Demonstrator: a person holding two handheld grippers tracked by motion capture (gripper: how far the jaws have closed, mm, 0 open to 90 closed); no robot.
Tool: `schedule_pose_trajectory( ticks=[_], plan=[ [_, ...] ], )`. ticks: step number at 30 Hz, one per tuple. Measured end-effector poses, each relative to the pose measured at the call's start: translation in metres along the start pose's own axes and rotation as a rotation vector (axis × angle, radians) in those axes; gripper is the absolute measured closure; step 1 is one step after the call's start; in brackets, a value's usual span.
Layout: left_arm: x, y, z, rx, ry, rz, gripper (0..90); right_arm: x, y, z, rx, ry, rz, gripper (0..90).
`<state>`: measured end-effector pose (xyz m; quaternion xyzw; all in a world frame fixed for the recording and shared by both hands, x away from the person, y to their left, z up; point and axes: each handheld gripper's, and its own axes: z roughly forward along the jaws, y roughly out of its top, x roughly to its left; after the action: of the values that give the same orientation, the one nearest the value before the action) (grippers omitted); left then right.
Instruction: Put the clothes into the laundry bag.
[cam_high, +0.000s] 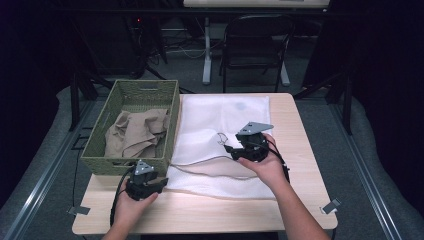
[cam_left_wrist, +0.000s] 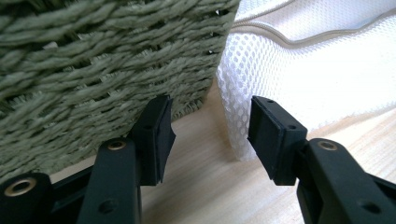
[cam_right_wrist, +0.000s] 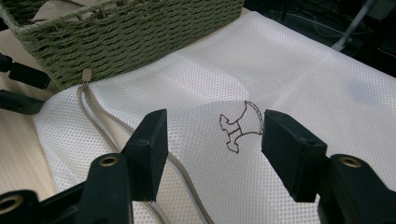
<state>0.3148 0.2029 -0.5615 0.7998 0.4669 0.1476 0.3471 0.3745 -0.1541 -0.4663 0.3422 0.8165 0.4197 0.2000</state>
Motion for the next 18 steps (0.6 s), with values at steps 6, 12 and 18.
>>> schedule_pose_trajectory(
  ticks=[6, 12, 18],
  plan=[
    [0.0025, -0.0002, -0.0015, 0.004, 0.004, -0.029, 48.3, 0.0024, 0.0007, 0.0008, 0.005, 0.010, -0.020, 40.0],
    [0.0077, -0.0024, -0.0044, -0.009, -0.011, -0.080, 48.0, 0.0019, 0.0015, 0.0025, -0.001, 0.016, -0.019, 40.0],
    [0.0076, -0.0022, -0.0064, -0.007, -0.008, -0.075, 47.7, 0.0020, -0.0021, 0.0080, 0.018, 0.019, -0.032, 42.1]
  ],
)
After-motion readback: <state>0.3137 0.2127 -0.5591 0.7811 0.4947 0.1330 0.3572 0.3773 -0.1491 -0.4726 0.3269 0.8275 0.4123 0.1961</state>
